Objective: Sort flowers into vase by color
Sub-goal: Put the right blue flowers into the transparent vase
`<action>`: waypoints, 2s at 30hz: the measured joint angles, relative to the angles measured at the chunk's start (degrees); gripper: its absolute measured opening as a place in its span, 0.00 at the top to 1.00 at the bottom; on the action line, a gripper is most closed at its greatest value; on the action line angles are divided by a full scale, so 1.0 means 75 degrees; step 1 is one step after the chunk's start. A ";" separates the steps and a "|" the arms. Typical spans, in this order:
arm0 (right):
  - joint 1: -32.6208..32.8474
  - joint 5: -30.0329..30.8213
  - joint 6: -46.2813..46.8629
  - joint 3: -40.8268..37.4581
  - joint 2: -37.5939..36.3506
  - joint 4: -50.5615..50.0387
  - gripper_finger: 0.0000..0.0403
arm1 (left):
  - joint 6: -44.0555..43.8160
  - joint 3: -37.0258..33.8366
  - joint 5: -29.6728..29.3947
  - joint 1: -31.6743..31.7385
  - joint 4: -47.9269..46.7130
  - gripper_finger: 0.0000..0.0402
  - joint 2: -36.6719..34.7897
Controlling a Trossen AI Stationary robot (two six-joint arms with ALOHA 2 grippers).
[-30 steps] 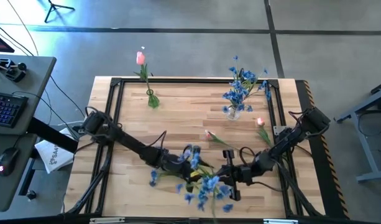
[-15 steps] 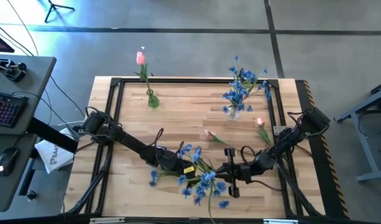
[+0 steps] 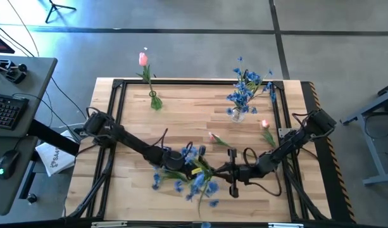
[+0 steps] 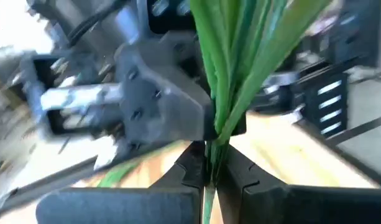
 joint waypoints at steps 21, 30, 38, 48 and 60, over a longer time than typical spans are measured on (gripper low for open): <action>-0.0960 0.0090 0.3489 0.0012 -0.1120 -0.3757 0.40 | -0.2271 -0.0006 -0.2264 0.0232 -0.3248 0.99 -0.0560; -0.1232 0.0482 0.3751 0.0013 -0.1111 -0.3920 0.49 | -0.2198 -0.0006 -0.2221 0.0214 -0.3214 0.99 -0.0563; -0.1482 -0.0164 0.3433 0.0017 -0.1111 -0.3604 0.52 | -0.2192 -0.0006 -0.2061 0.0232 -0.3178 0.99 -0.0563; -0.1360 -0.0662 0.2735 0.0020 -0.1108 -0.3151 0.82 | -0.2451 -0.0006 -0.1999 0.0229 -0.3353 0.98 -0.0563; -0.0467 0.1852 0.3577 0.0026 -0.2442 -0.5541 0.99 | -0.3158 -0.0003 -0.2050 0.0365 -0.4285 0.79 -0.0569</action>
